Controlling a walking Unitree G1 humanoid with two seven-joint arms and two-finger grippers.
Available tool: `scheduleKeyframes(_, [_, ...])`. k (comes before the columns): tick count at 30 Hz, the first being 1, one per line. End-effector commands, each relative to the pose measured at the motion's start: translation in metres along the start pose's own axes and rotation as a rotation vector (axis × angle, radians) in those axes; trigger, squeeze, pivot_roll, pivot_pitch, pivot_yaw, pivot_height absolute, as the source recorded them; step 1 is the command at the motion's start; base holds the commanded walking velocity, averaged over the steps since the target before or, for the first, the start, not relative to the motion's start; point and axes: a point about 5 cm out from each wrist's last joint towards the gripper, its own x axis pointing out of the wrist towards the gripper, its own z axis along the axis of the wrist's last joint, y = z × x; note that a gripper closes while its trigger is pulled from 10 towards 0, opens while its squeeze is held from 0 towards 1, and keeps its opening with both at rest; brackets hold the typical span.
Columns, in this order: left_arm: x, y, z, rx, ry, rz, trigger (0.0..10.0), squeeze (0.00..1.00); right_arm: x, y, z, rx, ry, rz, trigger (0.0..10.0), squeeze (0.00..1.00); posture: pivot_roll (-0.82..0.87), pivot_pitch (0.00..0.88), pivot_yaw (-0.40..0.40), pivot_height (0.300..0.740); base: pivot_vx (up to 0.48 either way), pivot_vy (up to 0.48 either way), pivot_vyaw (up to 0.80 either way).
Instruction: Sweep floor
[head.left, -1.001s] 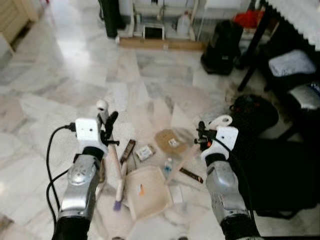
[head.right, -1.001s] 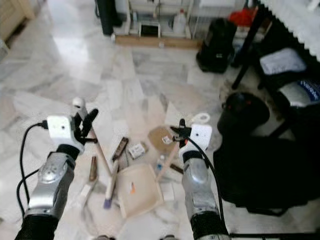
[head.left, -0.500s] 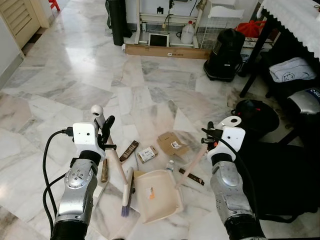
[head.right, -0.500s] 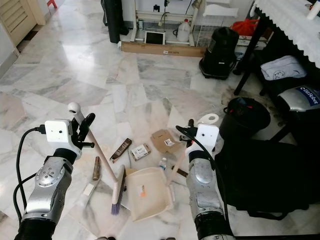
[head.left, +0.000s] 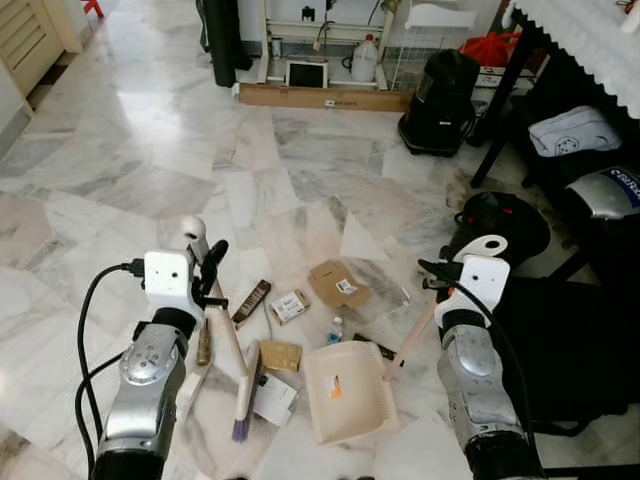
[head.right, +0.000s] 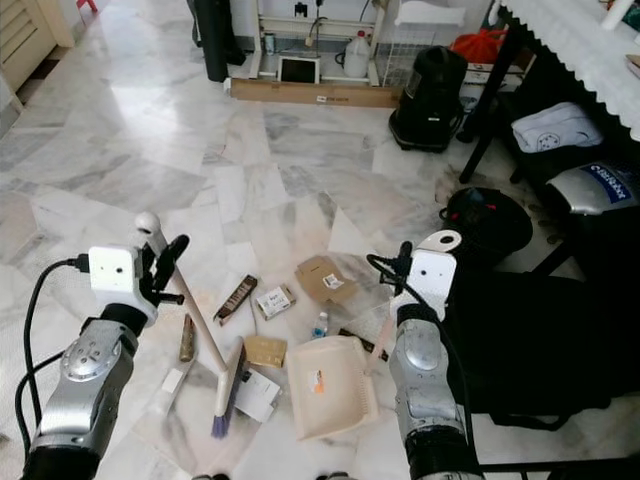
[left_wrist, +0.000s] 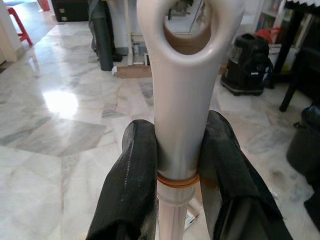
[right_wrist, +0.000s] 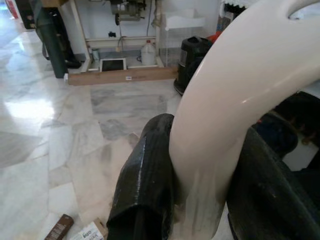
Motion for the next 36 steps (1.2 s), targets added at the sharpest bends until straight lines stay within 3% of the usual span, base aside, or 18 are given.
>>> scheduleKeyframes(1, [-0.003,0.003,0.005,0.047,-0.012,-0.008,10.0,0.0,-0.001,0.0,0.001,0.012,-0.015,-0.009,10.0,0.0,0.02,0.164,-0.069,0.74,0.0,0.0,0.0])
scheduleKeyframes(7, [-0.006,0.003,-0.004,0.051,0.022,-0.009,10.0,0.0,-0.001,-0.001,0.0,0.005,-0.014,-0.015,10.0,0.0,0.01,0.166,-0.067,0.74,0.0,0.0,0.0])
scheduleKeyframes(36, [-0.005,0.004,-0.004,0.085,0.044,-0.008,10.0,0.0,-0.009,-0.007,-0.023,-0.029,0.057,-0.075,10.0,0.0,0.03,0.187,-0.055,0.74,0.0,0.0,0.0])
